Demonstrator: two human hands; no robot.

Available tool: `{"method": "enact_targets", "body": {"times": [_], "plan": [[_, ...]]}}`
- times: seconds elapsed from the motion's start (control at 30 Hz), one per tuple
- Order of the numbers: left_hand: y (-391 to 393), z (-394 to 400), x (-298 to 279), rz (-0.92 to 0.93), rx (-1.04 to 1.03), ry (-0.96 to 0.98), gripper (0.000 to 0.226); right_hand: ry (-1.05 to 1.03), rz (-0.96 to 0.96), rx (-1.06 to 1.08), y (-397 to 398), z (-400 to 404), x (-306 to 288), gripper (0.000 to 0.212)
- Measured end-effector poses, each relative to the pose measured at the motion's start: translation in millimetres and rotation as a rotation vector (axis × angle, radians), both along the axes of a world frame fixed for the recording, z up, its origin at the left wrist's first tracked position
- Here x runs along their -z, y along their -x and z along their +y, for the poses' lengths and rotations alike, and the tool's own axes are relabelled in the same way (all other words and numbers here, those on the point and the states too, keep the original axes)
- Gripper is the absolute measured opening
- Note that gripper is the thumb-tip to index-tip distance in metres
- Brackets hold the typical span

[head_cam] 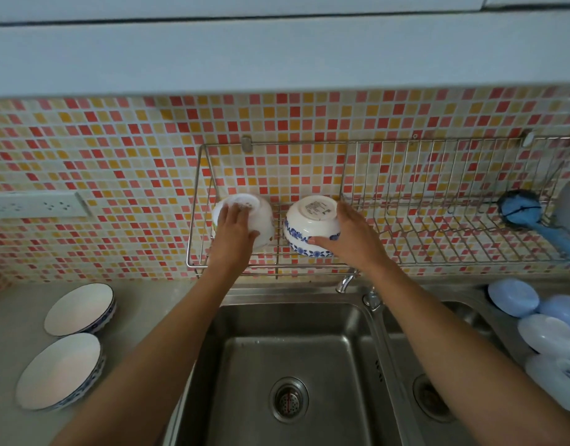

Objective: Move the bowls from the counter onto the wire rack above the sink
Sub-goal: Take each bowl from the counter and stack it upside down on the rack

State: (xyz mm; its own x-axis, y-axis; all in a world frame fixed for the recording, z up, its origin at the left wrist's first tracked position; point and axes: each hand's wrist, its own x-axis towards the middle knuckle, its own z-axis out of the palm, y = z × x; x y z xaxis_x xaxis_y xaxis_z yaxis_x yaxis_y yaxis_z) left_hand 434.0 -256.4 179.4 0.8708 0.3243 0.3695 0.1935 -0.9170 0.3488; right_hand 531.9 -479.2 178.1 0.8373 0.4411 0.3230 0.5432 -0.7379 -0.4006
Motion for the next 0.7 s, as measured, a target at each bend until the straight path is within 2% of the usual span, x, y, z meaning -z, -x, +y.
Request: {"method": "enact_targets", "body": {"times": [0.23, 0.43, 0.5, 0.6, 0.7], "plan": [[8.9, 1.6, -1.7, 0.068, 0.029, -0.02, 0.066, 0.1, 0.021, -0.022, -0.1, 0.4, -1.5, 0.099], [73.2, 2.5, -3.3, -0.064, 0.01, -0.052, 0.064, 0.053, -0.035, -0.078, 1.8, 1.0, -2.8, 0.103], [105.8, 9.8, 0.2, -0.105, -0.02, -0.023, 0.061, 0.048, -0.139, -0.092, 10.4, -0.4, -7.9, 0.094], [159.3, 28.9, 14.4, -0.133, -0.121, 0.031, 0.058, -0.07, -0.355, -0.204, 41.0, 5.4, -2.0, 0.07], [210.6, 56.8, 38.4, -0.122, -0.268, 0.119, 0.057, -0.171, -0.402, -0.38, 92.9, 37.9, 22.5, 0.059]]}}
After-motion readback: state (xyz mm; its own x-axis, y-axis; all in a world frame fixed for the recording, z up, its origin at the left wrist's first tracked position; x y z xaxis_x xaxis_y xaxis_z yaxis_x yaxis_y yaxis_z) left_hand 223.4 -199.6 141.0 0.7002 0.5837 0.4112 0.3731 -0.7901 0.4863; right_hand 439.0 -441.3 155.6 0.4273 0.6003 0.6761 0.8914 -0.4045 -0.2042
